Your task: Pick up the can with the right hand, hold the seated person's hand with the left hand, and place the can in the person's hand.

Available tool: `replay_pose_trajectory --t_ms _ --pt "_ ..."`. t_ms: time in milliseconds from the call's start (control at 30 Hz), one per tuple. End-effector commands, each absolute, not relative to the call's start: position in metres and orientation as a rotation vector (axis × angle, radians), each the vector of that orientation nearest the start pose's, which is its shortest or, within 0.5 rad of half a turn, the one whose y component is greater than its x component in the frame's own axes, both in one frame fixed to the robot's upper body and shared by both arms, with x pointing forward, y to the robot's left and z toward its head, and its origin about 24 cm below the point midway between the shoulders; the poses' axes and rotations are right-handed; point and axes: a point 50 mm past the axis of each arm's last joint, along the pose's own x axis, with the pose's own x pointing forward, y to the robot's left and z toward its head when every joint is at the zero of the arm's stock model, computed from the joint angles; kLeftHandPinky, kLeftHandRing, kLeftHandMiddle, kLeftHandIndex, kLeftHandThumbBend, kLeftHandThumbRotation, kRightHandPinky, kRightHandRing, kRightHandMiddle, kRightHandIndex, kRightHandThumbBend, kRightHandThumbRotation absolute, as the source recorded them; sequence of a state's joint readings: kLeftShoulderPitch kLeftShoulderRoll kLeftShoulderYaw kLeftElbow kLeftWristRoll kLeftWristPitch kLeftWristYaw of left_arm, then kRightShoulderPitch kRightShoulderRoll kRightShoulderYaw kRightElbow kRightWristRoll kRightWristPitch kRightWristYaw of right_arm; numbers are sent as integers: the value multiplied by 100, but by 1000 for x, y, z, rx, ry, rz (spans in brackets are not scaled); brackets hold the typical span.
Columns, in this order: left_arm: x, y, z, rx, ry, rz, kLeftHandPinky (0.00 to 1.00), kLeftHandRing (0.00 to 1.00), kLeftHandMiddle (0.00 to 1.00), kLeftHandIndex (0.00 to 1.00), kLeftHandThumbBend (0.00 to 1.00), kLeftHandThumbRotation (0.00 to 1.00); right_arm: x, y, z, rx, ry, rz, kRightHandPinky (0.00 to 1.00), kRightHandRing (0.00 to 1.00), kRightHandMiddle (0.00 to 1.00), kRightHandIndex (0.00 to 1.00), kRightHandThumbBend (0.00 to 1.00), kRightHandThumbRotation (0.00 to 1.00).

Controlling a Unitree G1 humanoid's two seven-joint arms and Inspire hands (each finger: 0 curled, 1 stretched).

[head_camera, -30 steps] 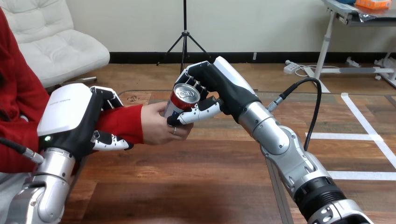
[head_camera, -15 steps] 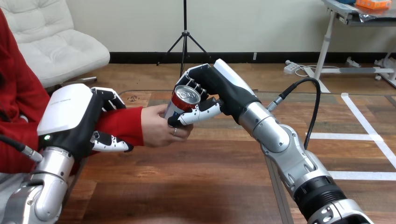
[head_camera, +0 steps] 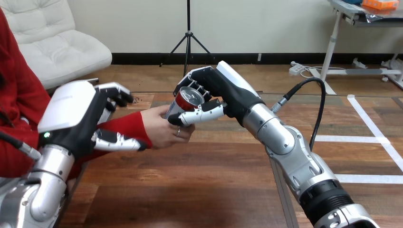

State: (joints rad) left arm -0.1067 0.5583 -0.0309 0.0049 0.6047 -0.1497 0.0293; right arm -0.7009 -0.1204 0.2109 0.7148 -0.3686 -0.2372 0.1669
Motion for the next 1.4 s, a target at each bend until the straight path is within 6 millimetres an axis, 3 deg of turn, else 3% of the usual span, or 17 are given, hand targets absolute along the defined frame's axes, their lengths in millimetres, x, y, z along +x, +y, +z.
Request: replay_pose_trajectory --t_ms 0,433,867,1367 --pt "275 212 142 1166 -436 -61 62 69 71 70 100 74 361 -75 112 -644 -287 498 46 52 55 57 94 92" --pt "267 206 135 1146 -388 -142 70 75 76 74 100 80 359 -80 108 -614 -267 532 49 56 62 66 99 100" --pt "259 200 122 1092 -338 -204 82 84 83 82 100 82 354 -86 104 -578 -247 559 63 74 78 79 100 100" --pt "246 195 104 976 -297 -234 88 88 87 87 100 87 340 -96 98 -507 -250 546 72 86 88 87 100 100"
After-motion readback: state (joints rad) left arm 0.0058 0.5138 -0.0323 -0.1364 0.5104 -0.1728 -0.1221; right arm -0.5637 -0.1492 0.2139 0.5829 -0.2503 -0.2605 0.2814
